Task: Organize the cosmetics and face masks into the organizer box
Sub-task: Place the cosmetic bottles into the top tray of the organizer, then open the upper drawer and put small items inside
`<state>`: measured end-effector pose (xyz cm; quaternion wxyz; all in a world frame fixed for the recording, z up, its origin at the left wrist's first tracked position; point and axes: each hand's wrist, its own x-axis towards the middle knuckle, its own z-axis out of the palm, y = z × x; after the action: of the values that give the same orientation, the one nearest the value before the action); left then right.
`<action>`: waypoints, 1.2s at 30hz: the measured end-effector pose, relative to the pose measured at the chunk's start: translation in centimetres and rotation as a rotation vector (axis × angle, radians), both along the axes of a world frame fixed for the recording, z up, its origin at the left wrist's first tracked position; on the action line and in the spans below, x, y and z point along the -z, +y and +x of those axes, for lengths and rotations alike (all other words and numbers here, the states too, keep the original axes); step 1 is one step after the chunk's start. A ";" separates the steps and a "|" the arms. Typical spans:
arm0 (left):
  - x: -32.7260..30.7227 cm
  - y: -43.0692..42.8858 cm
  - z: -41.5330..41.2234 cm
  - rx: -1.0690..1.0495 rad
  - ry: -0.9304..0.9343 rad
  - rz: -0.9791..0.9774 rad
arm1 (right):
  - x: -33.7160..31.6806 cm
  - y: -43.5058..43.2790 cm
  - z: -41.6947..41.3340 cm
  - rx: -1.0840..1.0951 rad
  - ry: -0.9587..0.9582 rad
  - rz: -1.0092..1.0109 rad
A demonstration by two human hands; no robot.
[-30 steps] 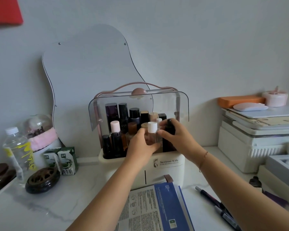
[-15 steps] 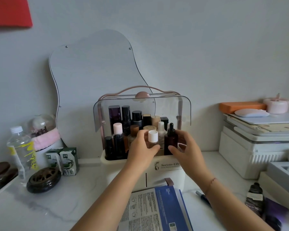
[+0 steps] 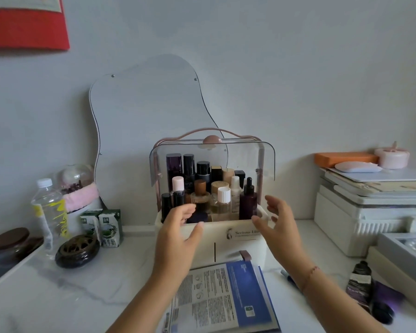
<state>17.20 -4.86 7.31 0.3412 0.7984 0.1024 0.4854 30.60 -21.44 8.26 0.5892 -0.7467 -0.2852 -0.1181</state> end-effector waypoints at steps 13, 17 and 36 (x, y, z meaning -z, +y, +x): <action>6.2 1.4 -6.7 -0.084 0.178 -0.235 | 4.6 -1.6 -6.1 0.017 0.056 -0.198; 6.3 1.3 -6.2 -0.060 0.298 -0.182 | 4.9 -1.6 -6.2 0.050 -0.011 -0.271; 4.8 -0.1 -2.9 0.148 0.250 -0.987 | 6.7 2.8 -8.1 -0.260 -0.211 -0.737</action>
<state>14.35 -4.99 2.51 0.6961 0.5993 0.3025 0.2545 22.54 -18.62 1.52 0.2594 -0.8495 -0.4594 -0.0087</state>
